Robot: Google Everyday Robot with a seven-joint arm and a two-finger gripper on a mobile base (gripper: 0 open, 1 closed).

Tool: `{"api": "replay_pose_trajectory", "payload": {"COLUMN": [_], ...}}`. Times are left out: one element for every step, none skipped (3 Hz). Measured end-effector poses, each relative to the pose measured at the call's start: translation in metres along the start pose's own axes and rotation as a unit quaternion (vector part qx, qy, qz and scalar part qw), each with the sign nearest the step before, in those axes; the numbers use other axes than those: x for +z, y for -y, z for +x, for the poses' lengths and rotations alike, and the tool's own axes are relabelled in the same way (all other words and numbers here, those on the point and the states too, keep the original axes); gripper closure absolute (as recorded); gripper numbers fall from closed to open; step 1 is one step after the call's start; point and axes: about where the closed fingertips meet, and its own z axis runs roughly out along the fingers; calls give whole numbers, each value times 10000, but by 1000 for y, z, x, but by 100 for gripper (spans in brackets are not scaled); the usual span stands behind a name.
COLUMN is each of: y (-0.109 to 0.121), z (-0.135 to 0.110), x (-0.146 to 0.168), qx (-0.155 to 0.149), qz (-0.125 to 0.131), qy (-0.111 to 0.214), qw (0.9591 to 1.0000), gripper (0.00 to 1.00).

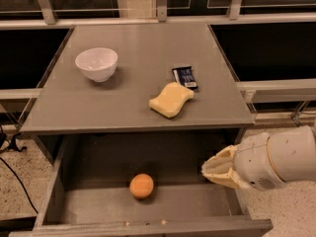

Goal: Pick orange from top drawer and place on counter

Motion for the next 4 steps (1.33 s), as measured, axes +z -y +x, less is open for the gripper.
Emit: {"api": "replay_pose_trajectory", "payload": {"y": [0, 1, 3, 6], "z": [0, 3, 5, 4], "x": [0, 14, 33, 59], "qx": [-2, 22, 81, 145], "qz": [0, 15, 38, 22], "qy": [-1, 106, 296, 498], "qw": [10000, 9999, 9995, 9987], "gripper": [100, 100, 100, 100]}}
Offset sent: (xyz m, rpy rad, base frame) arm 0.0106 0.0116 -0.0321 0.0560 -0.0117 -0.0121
